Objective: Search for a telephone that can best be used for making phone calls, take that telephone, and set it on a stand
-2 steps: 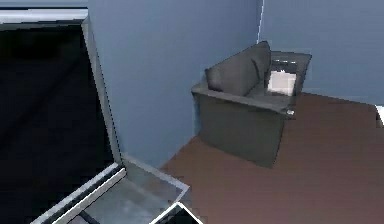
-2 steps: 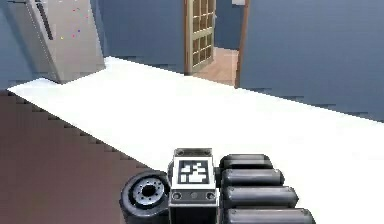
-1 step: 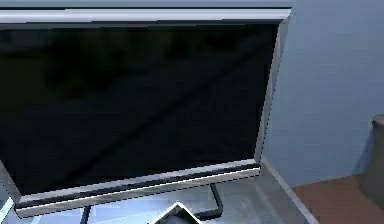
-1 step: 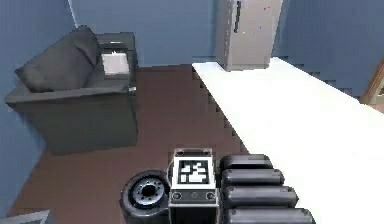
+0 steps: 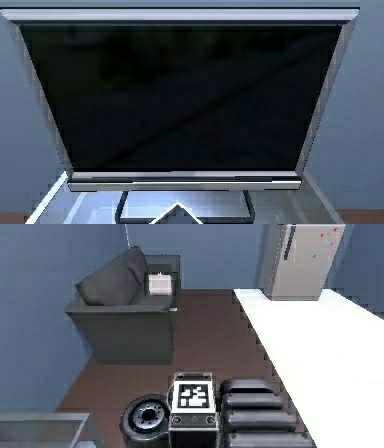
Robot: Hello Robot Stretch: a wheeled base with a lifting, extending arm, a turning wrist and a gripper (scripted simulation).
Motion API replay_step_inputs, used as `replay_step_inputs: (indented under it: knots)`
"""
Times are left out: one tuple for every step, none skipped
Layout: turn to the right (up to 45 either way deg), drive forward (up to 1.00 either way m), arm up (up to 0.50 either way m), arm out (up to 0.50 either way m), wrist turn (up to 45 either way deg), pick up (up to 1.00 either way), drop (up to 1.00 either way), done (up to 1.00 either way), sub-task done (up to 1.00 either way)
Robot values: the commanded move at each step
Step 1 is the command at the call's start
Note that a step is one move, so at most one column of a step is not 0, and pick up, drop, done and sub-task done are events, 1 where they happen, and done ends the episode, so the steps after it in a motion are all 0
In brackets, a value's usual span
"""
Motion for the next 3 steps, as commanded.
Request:
replay_step_inputs:
  knots:
    - [0.0,0.2,0.0,0.0,0.0,0.0,0.0,0.0,0.0]
    - [-45.0,0.0,0.0,0.0,0.0,0.0,0.0,0.0,0.0]
    - [-45.0,0.0,0.0,0.0,0.0,0.0,0.0,0.0,0.0]
